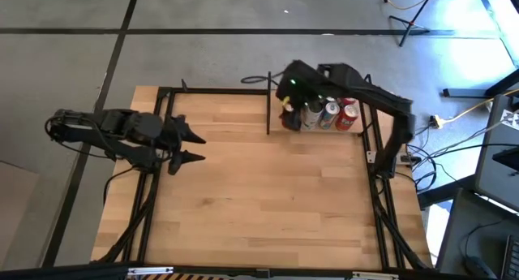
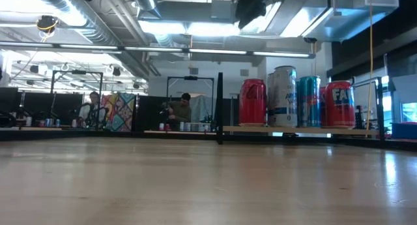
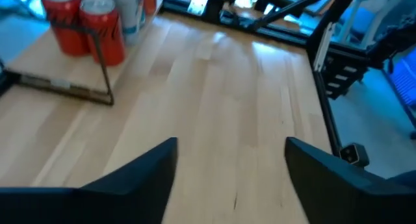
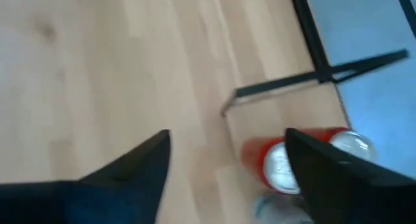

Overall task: Place canned beverage on shelf
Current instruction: Return to Home Position

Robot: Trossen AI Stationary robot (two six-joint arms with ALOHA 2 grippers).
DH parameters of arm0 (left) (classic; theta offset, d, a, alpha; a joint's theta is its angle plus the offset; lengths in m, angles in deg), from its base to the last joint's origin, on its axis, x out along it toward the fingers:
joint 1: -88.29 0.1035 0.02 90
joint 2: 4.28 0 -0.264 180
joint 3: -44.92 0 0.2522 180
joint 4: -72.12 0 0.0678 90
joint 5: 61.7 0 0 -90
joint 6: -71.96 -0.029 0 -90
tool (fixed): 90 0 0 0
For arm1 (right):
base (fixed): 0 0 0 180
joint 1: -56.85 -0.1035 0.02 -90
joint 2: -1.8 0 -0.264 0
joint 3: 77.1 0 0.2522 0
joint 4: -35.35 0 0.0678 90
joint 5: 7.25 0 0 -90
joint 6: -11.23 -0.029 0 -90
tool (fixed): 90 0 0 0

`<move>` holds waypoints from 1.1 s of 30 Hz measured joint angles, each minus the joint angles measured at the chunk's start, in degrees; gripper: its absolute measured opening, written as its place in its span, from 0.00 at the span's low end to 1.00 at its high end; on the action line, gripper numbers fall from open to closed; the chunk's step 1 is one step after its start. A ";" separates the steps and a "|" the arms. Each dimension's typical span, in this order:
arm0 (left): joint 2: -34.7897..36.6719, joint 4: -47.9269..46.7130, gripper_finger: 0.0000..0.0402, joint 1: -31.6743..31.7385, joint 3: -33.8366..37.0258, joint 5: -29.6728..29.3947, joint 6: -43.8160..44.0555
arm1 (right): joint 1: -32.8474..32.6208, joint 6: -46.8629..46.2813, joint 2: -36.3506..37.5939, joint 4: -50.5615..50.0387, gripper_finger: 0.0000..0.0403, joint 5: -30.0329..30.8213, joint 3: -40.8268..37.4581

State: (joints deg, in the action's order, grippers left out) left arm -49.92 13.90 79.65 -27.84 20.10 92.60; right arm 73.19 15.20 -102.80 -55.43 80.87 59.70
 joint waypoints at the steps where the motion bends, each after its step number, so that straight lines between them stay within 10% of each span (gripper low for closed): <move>1: -0.22 1.01 0.64 0.00 0.00 0.20 -0.80 | -0.79 -0.71 1.79 1.92 0.65 -0.21 -2.33; 11: 0.10 7.48 0.09 0.00 2.63 1.39 -5.99 | -5.23 -13.49 27.17 30.43 0.03 -3.81 -38.21; 20: 1.32 12.95 0.06 -1.42 4.66 -0.08 -3.20 | -5.18 -19.16 53.46 51.31 0.12 -5.73 -64.04; 33: 0.37 19.73 0.05 -1.40 8.98 -4.38 -8.65 | -5.12 -24.27 83.27 53.73 0.13 1.60 -86.43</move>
State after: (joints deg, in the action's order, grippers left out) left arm -49.55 33.64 78.25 -18.86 15.72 83.95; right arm 68.07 -9.07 -19.54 -1.70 82.46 -26.73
